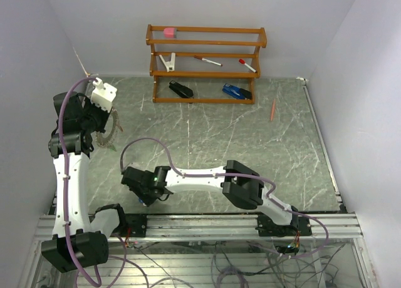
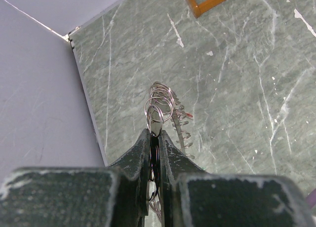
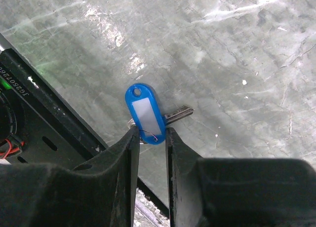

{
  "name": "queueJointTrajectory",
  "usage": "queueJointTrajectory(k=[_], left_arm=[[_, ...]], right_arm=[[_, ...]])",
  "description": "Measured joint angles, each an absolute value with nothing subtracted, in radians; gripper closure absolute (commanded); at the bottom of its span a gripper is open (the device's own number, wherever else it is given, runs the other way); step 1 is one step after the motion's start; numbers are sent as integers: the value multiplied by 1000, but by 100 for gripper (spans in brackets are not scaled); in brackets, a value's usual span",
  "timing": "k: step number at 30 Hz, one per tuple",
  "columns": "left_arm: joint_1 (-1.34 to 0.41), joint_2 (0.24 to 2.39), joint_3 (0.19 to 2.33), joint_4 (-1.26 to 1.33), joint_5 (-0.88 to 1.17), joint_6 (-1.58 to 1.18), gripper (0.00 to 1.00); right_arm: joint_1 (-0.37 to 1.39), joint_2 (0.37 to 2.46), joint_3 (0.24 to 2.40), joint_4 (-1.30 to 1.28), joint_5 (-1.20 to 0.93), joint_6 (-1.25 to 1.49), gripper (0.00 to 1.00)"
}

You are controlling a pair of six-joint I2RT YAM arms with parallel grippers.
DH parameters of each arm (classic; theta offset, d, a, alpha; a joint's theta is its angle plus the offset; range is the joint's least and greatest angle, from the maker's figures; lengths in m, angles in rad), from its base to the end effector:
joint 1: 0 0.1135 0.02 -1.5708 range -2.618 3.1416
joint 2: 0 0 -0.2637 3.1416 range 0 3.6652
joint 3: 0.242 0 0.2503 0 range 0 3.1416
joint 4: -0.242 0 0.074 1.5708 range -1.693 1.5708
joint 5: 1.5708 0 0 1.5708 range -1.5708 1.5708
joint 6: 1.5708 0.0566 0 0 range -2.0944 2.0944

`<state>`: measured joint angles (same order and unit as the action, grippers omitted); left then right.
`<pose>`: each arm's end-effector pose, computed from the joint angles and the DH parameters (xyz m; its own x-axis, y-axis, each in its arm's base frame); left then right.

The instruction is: Put the keys on the keyring

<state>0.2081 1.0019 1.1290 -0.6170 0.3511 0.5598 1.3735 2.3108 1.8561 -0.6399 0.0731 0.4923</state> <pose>0.2228 0.0271 0.3661 -0.3354 0.4388 -0.8336 0.3317 0.8832 0.3314 0.1025 0.4917 0.1395 -0.6127 -0.6601 -0.4347 -0.7737 0.6131 0.1595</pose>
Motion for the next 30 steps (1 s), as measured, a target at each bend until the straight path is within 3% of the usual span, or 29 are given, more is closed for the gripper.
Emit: queueJointTrajectory(k=[3,15,27,30], left_arm=[[208,1002,1129,-617,352,559,93],[208,1002,1129,-612,357,543,93],[209,1018,1129,-587,408,508,93],[209,1023,1129,-587,416,500,93]], right_arm=[[1371,2302,1839,-626,80,507,100],[1306,2196,1678,-594,130,546,100],[1132,1936,1526,-772,406,529,100],[1121,1890,1515,-758,416,514,86]])
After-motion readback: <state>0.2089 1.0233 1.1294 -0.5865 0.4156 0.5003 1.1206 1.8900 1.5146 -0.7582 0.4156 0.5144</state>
